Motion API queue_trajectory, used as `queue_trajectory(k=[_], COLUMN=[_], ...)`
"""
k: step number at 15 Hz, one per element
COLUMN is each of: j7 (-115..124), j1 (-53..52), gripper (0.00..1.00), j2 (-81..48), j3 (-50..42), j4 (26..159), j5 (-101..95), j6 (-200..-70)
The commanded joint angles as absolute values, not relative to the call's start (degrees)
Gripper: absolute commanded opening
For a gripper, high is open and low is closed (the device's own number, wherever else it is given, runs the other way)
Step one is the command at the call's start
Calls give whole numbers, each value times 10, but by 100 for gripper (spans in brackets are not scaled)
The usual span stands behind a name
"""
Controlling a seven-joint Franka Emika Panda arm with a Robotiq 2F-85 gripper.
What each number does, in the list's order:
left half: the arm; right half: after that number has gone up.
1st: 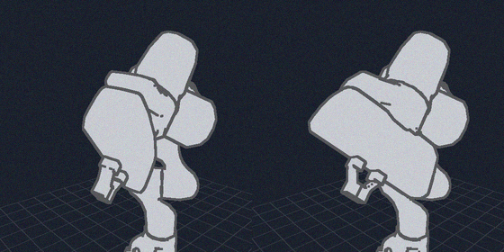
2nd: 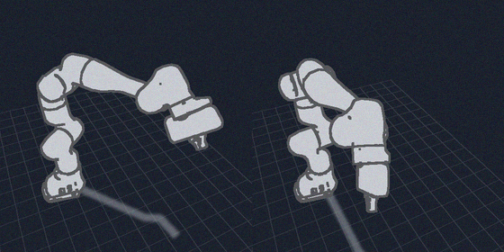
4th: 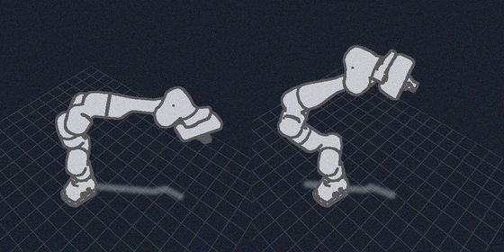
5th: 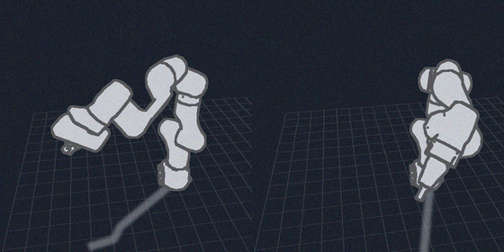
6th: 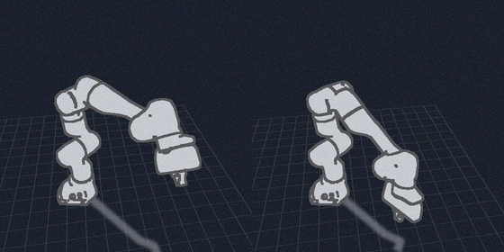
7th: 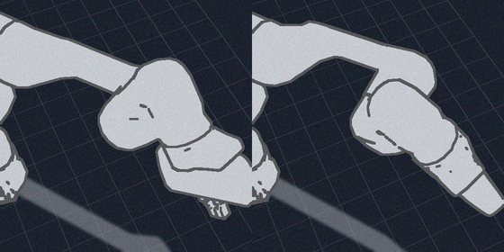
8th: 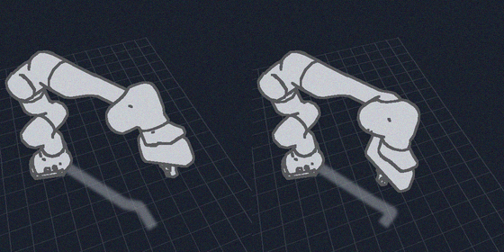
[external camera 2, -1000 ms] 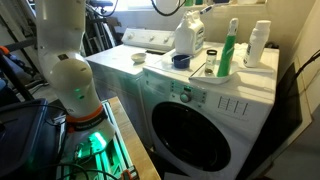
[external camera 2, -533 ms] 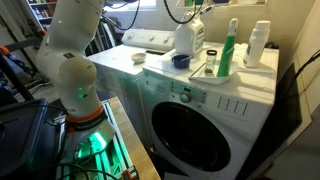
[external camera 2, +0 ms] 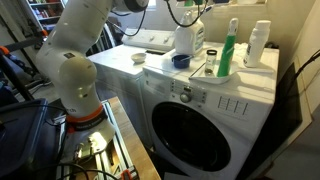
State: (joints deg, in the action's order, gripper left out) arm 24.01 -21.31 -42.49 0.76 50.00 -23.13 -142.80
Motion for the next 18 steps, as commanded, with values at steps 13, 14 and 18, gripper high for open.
queue_trajectory(k=[13, 14, 18], j7=[298, 301, 314], j1=[-212, -212, -214], gripper=[50, 42, 11], j2=[-537, -543, -562], j3=[-4, -5, -8], j4=[394, 386, 357], j5=[-224, -224, -228], j6=[-1430, -1429, -1432])
